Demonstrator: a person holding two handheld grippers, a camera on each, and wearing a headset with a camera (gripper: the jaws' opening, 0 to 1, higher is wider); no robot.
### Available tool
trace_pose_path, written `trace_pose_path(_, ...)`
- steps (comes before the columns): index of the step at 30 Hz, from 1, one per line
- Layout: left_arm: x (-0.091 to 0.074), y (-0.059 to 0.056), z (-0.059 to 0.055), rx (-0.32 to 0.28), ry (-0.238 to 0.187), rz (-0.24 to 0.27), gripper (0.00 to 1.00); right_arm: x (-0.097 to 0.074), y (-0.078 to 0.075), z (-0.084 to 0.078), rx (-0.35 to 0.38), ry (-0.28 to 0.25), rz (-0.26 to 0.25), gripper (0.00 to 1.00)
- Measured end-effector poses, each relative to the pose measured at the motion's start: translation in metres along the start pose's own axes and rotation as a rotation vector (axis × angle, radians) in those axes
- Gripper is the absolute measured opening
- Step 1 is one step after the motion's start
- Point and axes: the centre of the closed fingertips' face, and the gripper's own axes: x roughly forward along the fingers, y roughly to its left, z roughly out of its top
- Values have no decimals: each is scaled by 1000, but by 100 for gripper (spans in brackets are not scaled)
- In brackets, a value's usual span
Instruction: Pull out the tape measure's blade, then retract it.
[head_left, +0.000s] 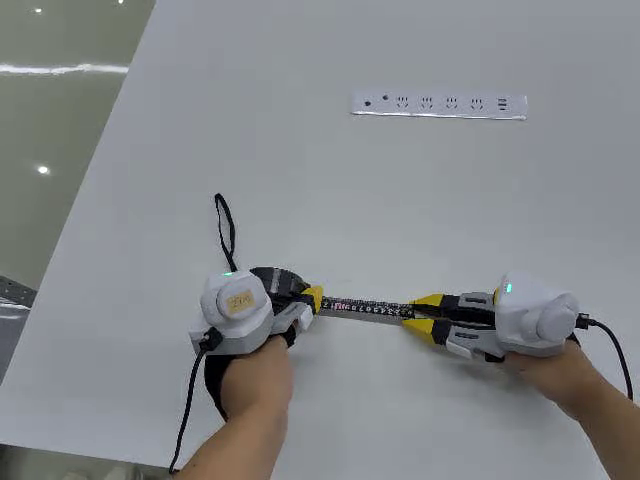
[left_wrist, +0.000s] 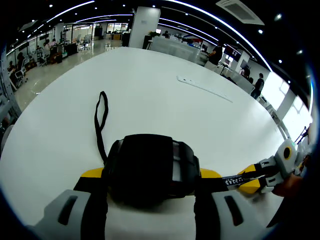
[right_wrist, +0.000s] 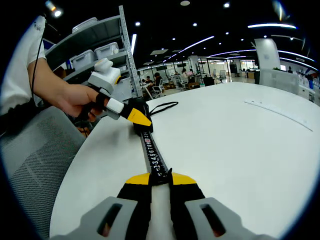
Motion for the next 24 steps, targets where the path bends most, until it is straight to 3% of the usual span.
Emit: trace_pose_path(24,0,0,0,-3,-1,-1,69,16,4,8,2,-12,13,12)
